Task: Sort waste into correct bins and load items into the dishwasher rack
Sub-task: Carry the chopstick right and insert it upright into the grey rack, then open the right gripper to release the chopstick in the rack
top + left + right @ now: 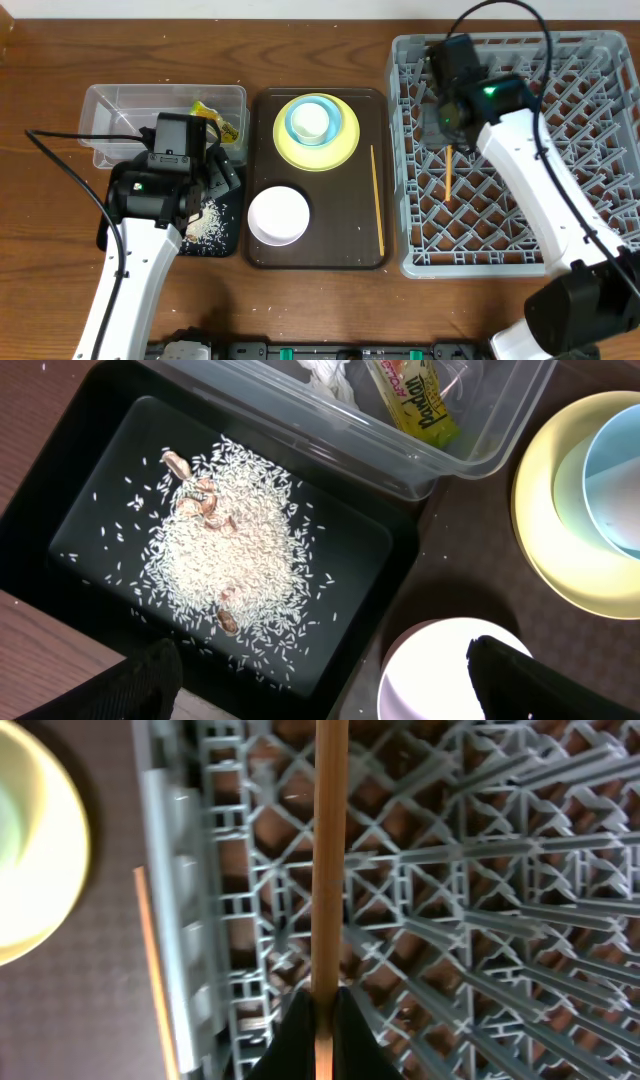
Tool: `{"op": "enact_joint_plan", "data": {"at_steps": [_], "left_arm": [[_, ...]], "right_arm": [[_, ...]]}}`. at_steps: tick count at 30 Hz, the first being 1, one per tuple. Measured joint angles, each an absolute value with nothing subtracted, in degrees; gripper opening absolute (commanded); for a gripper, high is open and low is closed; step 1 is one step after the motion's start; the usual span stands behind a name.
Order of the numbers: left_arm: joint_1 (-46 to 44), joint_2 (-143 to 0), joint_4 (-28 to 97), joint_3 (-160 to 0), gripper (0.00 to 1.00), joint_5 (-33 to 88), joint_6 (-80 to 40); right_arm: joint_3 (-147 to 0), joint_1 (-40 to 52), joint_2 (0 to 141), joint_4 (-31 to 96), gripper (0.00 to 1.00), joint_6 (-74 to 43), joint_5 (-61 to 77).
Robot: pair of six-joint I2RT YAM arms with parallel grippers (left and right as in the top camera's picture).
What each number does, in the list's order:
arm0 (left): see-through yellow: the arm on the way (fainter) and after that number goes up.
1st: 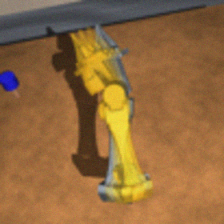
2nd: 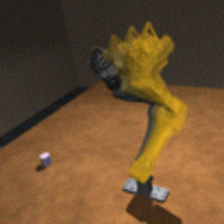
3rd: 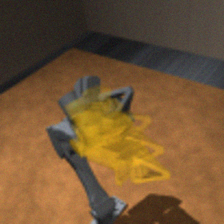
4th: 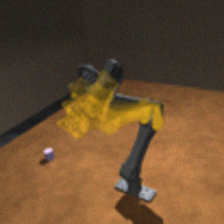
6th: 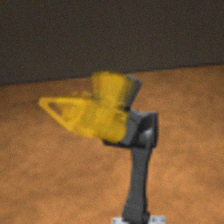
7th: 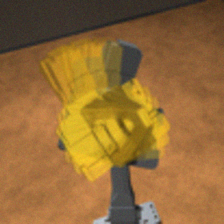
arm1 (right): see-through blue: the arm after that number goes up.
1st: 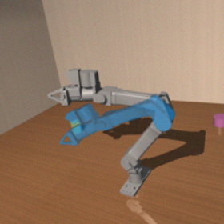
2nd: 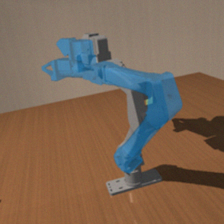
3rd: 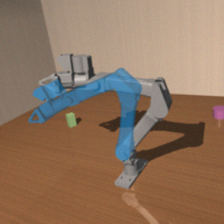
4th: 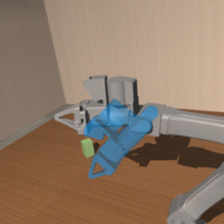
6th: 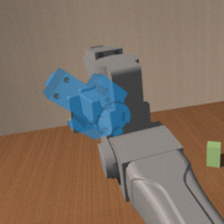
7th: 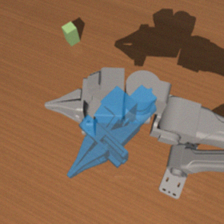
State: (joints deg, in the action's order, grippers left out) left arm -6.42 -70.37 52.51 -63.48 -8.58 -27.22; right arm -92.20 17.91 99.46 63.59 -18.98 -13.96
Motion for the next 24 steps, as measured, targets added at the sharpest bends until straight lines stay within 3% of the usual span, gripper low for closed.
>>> {"op": "enact_joint_plan", "data": {"at_steps": [24], "left_arm": [[-6.4,-70.4,52.5,-63.5,0.94,-8.6,-27.2]], "right_arm": [[-92.2,14.9,109.3,60.3,0.01,-12.7,-8.8]]}}
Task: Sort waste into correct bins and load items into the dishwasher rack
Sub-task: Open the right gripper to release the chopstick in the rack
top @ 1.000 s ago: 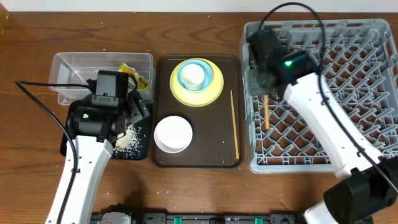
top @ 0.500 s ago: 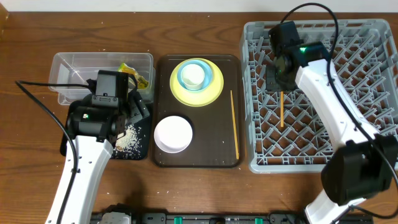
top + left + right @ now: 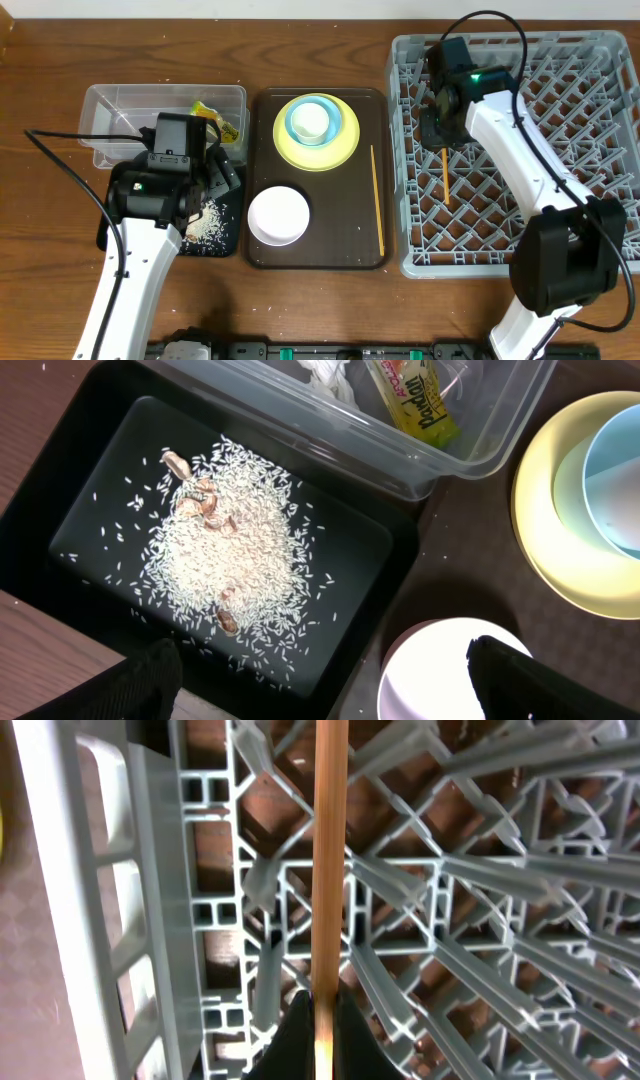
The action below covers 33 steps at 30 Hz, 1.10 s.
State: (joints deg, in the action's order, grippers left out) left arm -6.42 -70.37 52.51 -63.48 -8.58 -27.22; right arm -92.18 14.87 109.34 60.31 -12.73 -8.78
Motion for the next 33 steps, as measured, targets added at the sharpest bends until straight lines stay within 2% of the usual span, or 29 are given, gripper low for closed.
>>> {"op": "enact_joint_plan", "data": {"at_steps": [10,21,24,26,33], "left_arm": [[-6.4,-70.4,52.5,-63.5,0.94,-8.6,-27.2],[-6.4,-70.4,52.5,-63.5,0.94,-8.6,-27.2],[-6.4,-70.4,52.5,-63.5,0.94,-8.6,-27.2],[-6.4,-70.4,52.5,-63.5,0.94,-8.6,-27.2],[-6.4,-70.4,52.5,-63.5,0.94,-8.6,-27.2]], "right_arm": [[-91.6,14.9,109.5,57.6,0.01,-11.4,-8.4],[-84.2,14.9,109.5,50.1,0.01,-11.5,-6.0],[-83.7,14.9,109.5,49.7,0.06,-11.5,-5.9],[-83.5,14.9,109.5,49.5,0.12,-11.7,-5.8],[-83.2,14.9,109.5,49.0,0.18,-11.7,-5.7]]}}
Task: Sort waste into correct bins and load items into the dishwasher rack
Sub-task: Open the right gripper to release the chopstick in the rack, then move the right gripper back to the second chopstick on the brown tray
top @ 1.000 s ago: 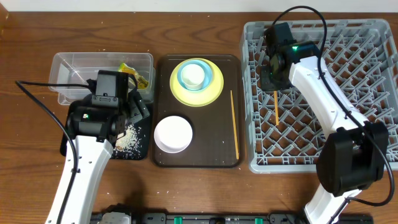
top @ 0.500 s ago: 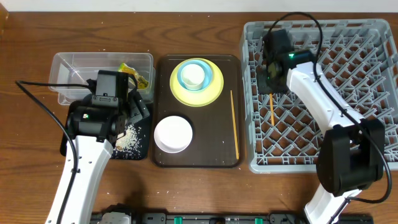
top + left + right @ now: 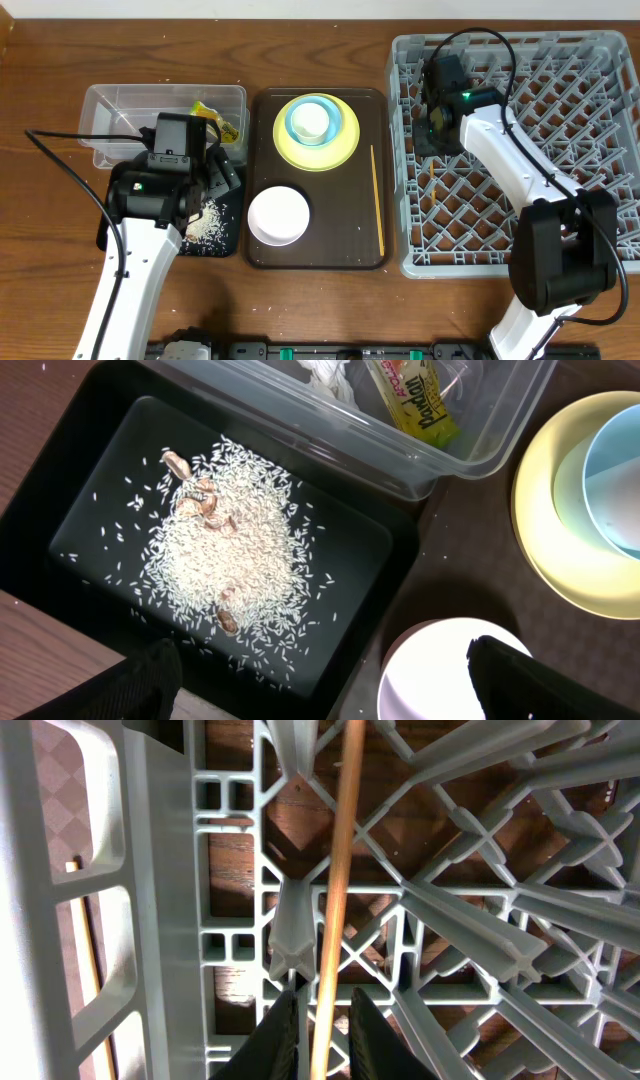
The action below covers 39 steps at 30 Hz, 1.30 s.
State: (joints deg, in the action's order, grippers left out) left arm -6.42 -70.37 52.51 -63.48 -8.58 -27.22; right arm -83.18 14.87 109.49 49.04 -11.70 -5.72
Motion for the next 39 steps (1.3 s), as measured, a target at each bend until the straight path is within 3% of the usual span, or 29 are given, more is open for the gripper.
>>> {"op": "enact_joint_plan", "data": {"at_steps": [16,24,33,39], "left_arm": [[-6.4,-70.4,52.5,-63.5,0.94,-8.6,-27.2],[-6.4,-70.4,52.5,-63.5,0.94,-8.6,-27.2],[-6.4,-70.4,52.5,-63.5,0.94,-8.6,-27.2],[-6.4,-70.4,52.5,-63.5,0.94,-8.6,-27.2]], "right_arm": [[-90.3,15.5,108.0,56.7,0.26,-11.5,2.5],[-91.4,24.8,105.9,57.4,0.25,-17.1,7.5],[-86.7,38.6,105.9,57.3,0.32,-28.0,-4.2],[-80.8,41.1,105.9,54.3,0.38,-31.6,-10.3]]}}
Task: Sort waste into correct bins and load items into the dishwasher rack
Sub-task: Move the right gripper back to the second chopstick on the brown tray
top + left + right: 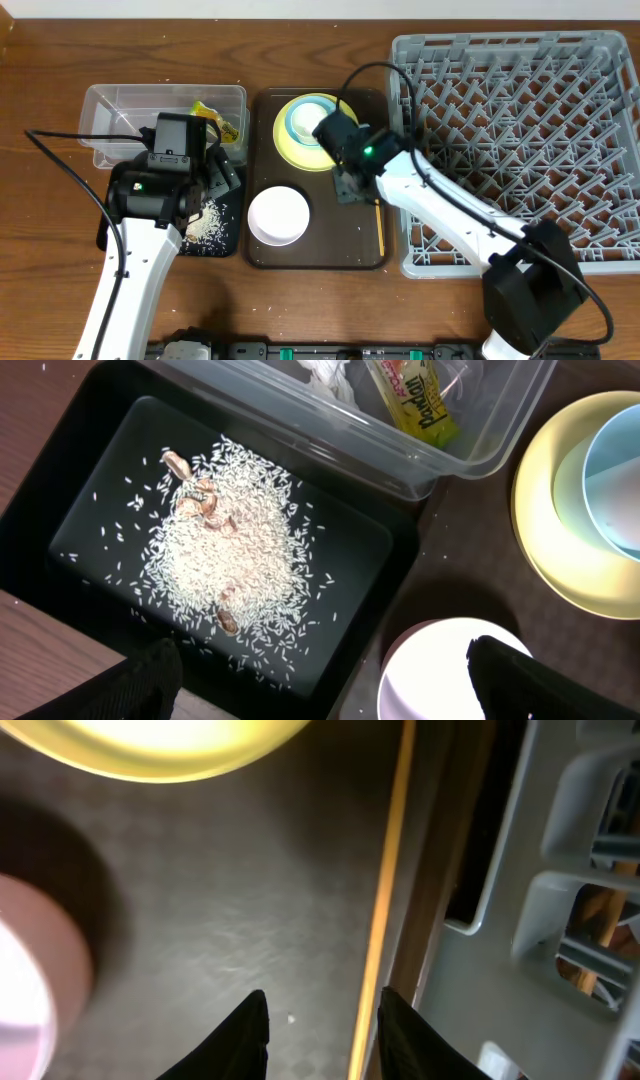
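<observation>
A wooden chopstick (378, 205) lies along the right edge of the brown tray (330, 255). My right gripper (322, 1040) hangs low over it, open and empty. The chopstick (385, 890) runs between its fingers, close to the right one. Also on the tray are a yellow plate (345, 150) with a blue cup (303, 120) and a white bowl (278, 215). The grey dishwasher rack (520, 150) stands to the right. My left gripper (320, 690) is open and empty above the near edge of the black bin (90, 520), which holds rice and scraps.
A clear bin (120, 110) at the back left holds a yellow wrapper (215, 118) and white paper. The rack's left wall (520, 950) rises right beside the tray edge and the right gripper. The table is brown wood.
My right gripper has left the rack's left side, where it stood open by a chopstick, and is now open over the tray, astride the second chopstick. The left arm is unchanged.
My right gripper was shut on a chopstick above the rack, then held it lower among the rack's ribs. Then its jaws were open with that chopstick lying in the rack. Now it is over the tray at the other chopstick. The left gripper stayed open over the black bin.
</observation>
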Tool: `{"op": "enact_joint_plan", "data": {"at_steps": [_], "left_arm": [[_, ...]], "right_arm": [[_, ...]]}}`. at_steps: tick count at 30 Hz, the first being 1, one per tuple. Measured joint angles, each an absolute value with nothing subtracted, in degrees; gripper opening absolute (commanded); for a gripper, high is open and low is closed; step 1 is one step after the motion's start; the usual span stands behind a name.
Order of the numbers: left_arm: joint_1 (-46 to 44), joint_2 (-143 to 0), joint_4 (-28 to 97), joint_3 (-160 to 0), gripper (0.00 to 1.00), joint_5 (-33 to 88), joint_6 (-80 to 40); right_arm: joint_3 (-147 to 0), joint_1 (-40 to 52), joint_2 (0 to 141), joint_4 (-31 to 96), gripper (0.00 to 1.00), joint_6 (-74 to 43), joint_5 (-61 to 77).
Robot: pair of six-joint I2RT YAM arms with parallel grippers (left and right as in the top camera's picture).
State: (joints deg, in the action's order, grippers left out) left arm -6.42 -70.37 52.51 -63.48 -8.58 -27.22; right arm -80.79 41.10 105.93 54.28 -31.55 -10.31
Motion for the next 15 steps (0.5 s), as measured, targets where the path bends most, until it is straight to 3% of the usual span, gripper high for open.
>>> {"op": "enact_joint_plan", "data": {"at_steps": [3,15], "left_arm": [[-6.4,-70.4,52.5,-63.5,0.94,-8.6,-27.2],[-6.4,-70.4,52.5,-63.5,0.94,-8.6,-27.2]], "right_arm": [[-77.1,41.1,105.9,51.4,0.43,-32.5,-11.5],[-69.1,38.8,105.9,42.2,0.38,-32.9,-8.9]]}}
